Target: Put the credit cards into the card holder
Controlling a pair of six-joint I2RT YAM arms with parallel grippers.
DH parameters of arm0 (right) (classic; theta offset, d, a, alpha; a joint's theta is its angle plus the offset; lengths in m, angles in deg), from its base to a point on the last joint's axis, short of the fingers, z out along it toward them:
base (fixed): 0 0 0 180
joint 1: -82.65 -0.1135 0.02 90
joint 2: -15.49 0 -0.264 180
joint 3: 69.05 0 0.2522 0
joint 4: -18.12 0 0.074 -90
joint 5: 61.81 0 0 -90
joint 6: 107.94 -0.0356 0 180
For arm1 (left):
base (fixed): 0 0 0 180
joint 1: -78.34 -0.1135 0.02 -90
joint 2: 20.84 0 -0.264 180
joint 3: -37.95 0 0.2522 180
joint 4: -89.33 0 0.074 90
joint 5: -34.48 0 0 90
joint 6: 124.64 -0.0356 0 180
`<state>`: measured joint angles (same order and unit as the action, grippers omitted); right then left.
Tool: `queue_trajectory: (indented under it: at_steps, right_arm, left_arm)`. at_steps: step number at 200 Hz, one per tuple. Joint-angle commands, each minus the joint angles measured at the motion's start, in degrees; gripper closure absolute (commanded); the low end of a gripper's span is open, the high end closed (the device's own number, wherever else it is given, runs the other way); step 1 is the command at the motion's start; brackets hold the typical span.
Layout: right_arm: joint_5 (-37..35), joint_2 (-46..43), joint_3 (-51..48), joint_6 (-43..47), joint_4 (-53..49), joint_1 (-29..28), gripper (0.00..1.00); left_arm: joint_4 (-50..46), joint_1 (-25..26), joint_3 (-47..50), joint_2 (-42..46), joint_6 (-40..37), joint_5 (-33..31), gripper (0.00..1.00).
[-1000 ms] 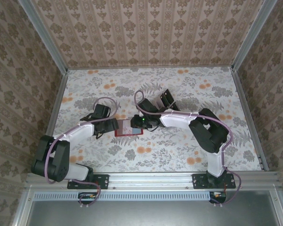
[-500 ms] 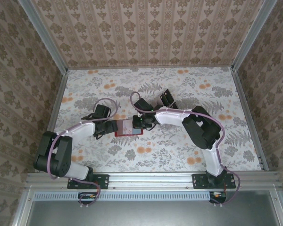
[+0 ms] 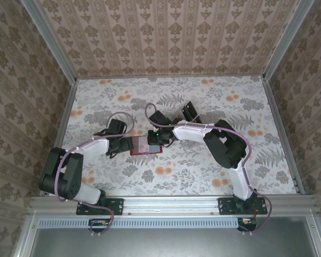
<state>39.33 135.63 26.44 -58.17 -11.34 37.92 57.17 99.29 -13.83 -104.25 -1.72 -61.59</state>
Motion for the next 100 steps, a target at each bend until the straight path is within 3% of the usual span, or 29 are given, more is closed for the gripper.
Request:
queue_trajectory:
  at_steps: [1,100]
  right_arm:
    - [1.32,1.46,1.94,0.37,-1.81,-0.83,0.86]
    - [2.93,5.19,7.15,-0.03,-3.08,-2.94,0.86]
  left_arm:
    - [1.51,0.36,0.76,-3.16,0.07,3.34,0.16]
    - [2.66,0.78,0.71,-4.63,0.2,4.08,0.16]
